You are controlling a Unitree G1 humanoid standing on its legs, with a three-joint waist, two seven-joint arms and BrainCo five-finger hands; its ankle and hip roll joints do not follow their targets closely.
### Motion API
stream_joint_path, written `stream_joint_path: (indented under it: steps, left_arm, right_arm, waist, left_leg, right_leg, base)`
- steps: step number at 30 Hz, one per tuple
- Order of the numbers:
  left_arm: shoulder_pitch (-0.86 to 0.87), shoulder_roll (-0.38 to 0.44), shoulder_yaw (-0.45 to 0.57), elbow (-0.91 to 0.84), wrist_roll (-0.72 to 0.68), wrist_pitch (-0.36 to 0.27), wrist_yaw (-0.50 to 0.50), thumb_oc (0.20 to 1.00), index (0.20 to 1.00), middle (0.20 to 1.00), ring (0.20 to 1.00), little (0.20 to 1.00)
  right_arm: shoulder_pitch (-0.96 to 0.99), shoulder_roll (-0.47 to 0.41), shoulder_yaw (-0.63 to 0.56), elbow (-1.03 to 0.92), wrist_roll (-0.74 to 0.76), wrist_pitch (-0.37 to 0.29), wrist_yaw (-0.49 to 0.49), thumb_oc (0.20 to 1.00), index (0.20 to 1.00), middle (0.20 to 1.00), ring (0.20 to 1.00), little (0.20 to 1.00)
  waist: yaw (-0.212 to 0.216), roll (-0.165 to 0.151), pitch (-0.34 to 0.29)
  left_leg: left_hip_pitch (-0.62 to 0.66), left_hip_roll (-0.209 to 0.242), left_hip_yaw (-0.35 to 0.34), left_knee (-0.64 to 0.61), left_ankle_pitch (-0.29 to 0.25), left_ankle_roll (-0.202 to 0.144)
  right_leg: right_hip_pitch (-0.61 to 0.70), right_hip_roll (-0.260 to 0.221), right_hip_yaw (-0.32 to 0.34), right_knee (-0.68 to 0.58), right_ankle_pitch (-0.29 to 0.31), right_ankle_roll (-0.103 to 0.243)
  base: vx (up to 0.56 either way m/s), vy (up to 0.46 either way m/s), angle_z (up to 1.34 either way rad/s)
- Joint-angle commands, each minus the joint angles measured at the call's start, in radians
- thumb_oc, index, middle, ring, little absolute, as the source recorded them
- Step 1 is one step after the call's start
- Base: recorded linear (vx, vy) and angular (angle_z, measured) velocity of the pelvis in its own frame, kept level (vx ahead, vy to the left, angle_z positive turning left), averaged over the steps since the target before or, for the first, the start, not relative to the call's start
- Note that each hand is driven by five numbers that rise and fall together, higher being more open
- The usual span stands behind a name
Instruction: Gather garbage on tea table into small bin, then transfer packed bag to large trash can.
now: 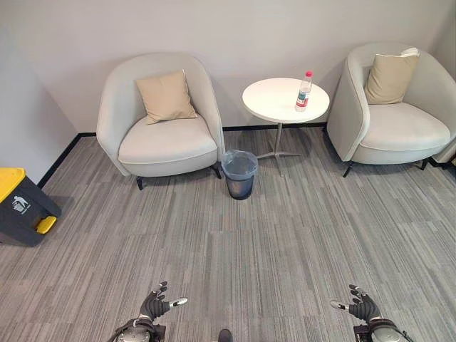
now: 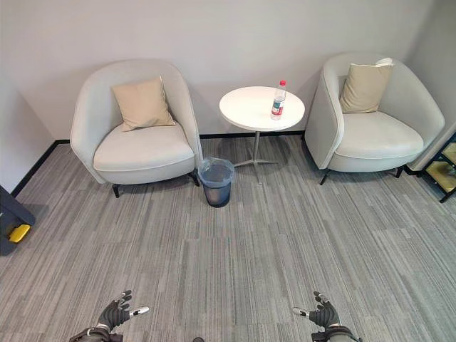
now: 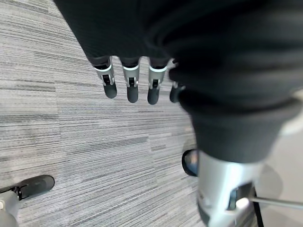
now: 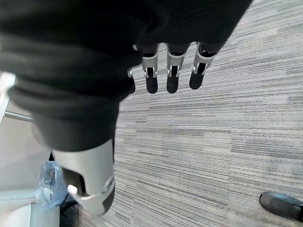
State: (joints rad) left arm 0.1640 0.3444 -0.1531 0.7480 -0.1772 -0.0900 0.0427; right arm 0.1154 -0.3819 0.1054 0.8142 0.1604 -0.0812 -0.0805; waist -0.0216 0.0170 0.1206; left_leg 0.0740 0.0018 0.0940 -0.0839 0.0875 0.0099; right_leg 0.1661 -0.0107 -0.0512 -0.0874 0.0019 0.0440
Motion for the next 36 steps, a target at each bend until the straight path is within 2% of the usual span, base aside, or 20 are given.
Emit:
stream_joint_path:
  steps: [1, 13, 15, 19, 20, 22, 24, 25, 26, 27, 29, 31, 34, 36]
  left_arm:
    - [-0.041, 0.007, 0.034, -0.006, -0.035, -0.026, 0.013, 1.000, 1.000, 1.000, 1.000, 1.000]
    - [-0.043, 0.014, 0.040, -0.034, -0.060, -0.023, 0.023, 1.000, 1.000, 1.000, 1.000, 1.000]
    - [-0.049, 0.018, 0.042, -0.060, -0.068, -0.026, 0.029, 1.000, 1.000, 1.000, 1.000, 1.000]
    - [-0.051, 0.019, 0.045, -0.067, -0.074, -0.026, 0.031, 1.000, 1.000, 1.000, 1.000, 1.000]
    - [-0.055, 0.023, 0.044, -0.069, -0.070, -0.026, 0.031, 1.000, 1.000, 1.000, 1.000, 1.000]
    - [-0.060, 0.024, 0.045, -0.065, -0.071, -0.025, 0.030, 1.000, 1.000, 1.000, 1.000, 1.000]
    - [-0.062, 0.025, 0.049, -0.058, -0.067, -0.028, 0.035, 1.000, 1.000, 1.000, 1.000, 1.000]
    - [-0.063, 0.023, 0.047, -0.061, -0.067, -0.030, 0.037, 1.000, 1.000, 1.000, 1.000, 1.000]
    - [-0.063, 0.023, 0.047, -0.061, -0.067, -0.030, 0.037, 1.000, 1.000, 1.000, 1.000, 1.000]
    - [-0.066, 0.019, 0.047, -0.055, -0.075, -0.031, 0.041, 1.000, 1.000, 1.000, 1.000, 1.000]
    - [-0.068, 0.016, 0.046, -0.049, -0.078, -0.030, 0.043, 1.000, 1.000, 1.000, 1.000, 1.000]
    - [-0.076, 0.007, 0.049, -0.024, -0.086, -0.033, 0.050, 1.000, 1.000, 1.000, 1.000, 1.000]
    - [-0.082, 0.007, 0.043, -0.018, -0.081, -0.035, 0.050, 1.000, 1.000, 1.000, 1.000, 1.000]
    - [-0.074, -0.004, 0.036, -0.008, -0.068, -0.037, 0.045, 1.000, 1.000, 1.000, 1.000, 1.000]
  right_arm:
    - [-0.040, -0.011, -0.006, -0.023, 0.031, -0.025, -0.010, 1.000, 1.000, 1.000, 1.000, 1.000]
    - [-0.067, -0.001, -0.023, -0.015, 0.074, -0.010, -0.021, 1.000, 1.000, 1.000, 1.000, 1.000]
    - [-0.082, 0.003, -0.026, -0.018, 0.083, -0.006, -0.030, 1.000, 1.000, 1.000, 1.000, 1.000]
    - [-0.091, 0.006, -0.024, -0.022, 0.084, -0.003, -0.034, 1.000, 1.000, 1.000, 1.000, 1.000]
    - [-0.097, 0.004, -0.020, -0.024, 0.079, -0.005, -0.035, 1.000, 1.000, 1.000, 1.000, 1.000]
    - [-0.106, 0.003, -0.014, -0.022, 0.077, -0.004, -0.035, 1.000, 1.000, 1.000, 1.000, 1.000]
    - [-0.112, 0.001, -0.008, -0.029, 0.073, -0.005, -0.035, 1.000, 1.000, 1.000, 1.000, 1.000]
    - [-0.119, 0.002, 0.000, -0.032, 0.067, -0.006, -0.034, 1.000, 1.000, 1.000, 1.000, 1.000]
    - [-0.119, 0.002, 0.000, -0.032, 0.067, -0.006, -0.034, 1.000, 1.000, 1.000, 1.000, 1.000]
    - [-0.130, 0.004, 0.011, -0.033, 0.061, -0.006, -0.035, 1.000, 1.000, 1.000, 1.000, 1.000]
    - [-0.135, 0.003, 0.016, -0.032, 0.059, -0.007, -0.036, 1.000, 1.000, 1.000, 1.000, 1.000]
    - [-0.138, 0.003, 0.025, -0.030, 0.051, -0.005, -0.037, 1.000, 1.000, 1.000, 1.000, 1.000]
    - [-0.130, 0.001, 0.022, -0.042, 0.050, -0.009, -0.037, 1.000, 1.000, 1.000, 1.000, 1.000]
    - [-0.108, -0.006, 0.020, -0.064, 0.045, -0.021, -0.038, 1.000, 1.000, 1.000, 1.000, 1.000]
  waist:
    - [0.001, -0.023, -0.002]
    - [0.011, -0.030, 0.017]
    - [0.017, -0.035, 0.031]
    - [0.020, -0.036, 0.039]
    - [0.023, -0.038, 0.049]
    - [0.025, -0.035, 0.057]
    - [0.027, -0.032, 0.068]
    - [0.029, -0.034, 0.075]
    - [0.028, -0.033, 0.076]
    - [0.030, -0.034, 0.082]
    - [0.028, -0.032, 0.086]
    - [0.021, -0.029, 0.097]
    - [0.010, -0.028, 0.100]
    - [0.005, -0.030, 0.080]
  left_leg:
    - [0.035, 0.013, -0.048, 0.015, -0.123, -0.041]
    - [-0.022, -0.006, -0.030, 0.092, -0.165, -0.016]
    - [-0.064, -0.024, -0.025, 0.148, -0.195, 0.001]
    - [-0.080, -0.034, -0.028, 0.175, -0.212, 0.011]
    - [-0.093, -0.049, -0.039, 0.197, -0.230, 0.023]
    - [-0.090, -0.049, -0.035, 0.200, -0.239, 0.031]
    - [-0.077, -0.047, -0.026, 0.204, -0.253, 0.037]
    - [-0.057, -0.047, -0.012, 0.201, -0.266, 0.037]
    - [-0.056, -0.047, -0.012, 0.201, -0.266, 0.037]
    - [-0.031, -0.044, -0.001, 0.191, -0.277, 0.034]
    - [-0.014, -0.039, 0.001, 0.182, -0.281, 0.031]
    - [0.029, -0.030, 0.006, 0.163, -0.286, 0.017]
    - [0.055, -0.026, -0.013, 0.152, -0.292, 0.002]
    - [0.076, -0.004, -0.028, 0.151, -0.297, -0.026]
  right_leg:
    - [-0.054, -0.061, -0.017, 0.042, -0.036, 0.082]
    - [-0.101, -0.085, 0.010, 0.081, -0.031, 0.098]
    - [-0.141, -0.097, 0.035, 0.116, -0.029, 0.110]
    - [-0.170, -0.102, 0.051, 0.153, -0.030, 0.119]
    - [-0.200, -0.106, 0.058, 0.200, -0.036, 0.128]
    - [-0.231, -0.106, 0.055, 0.260, -0.037, 0.135]
    - [-0.274, -0.113, 0.031, 0.323, -0.027, 0.140]
    - [-0.295, -0.129, -0.007, 0.314, -0.010, 0.140]
    - [-0.293, -0.128, -0.008, 0.313, -0.010, 0.139]
    - [-0.321, -0.143, -0.060, 0.271, 0.016, 0.135]
    - [-0.330, -0.147, -0.087, 0.244, 0.030, 0.135]
    - [-0.371, -0.157, -0.156, 0.185, 0.060, 0.139]
    - [-0.367, -0.159, -0.163, 0.168, 0.062, 0.142]
    - [-0.343, -0.150, -0.170, 0.154, 0.067, 0.121]
  base:
    - [0.00, 0.000, 0.00]
    - [0.02, 0.054, -0.11]
    - [0.02, 0.156, -0.32]
    - [0.03, 0.110, -0.20]
    - [0.06, 0.152, -0.26]
    - [0.05, 0.108, -0.30]
    - [0.08, 0.046, -0.32]
    - [0.09, 0.015, -0.46]
    - [0.16, -0.046, -0.53]
    - [0.14, -0.076, -0.43]
    - [0.15, -0.082, -0.37]
    - [0.24, -0.149, -0.13]
    - [0.22, -0.175, 0.11]
    - [0.23, -0.208, 0.43]
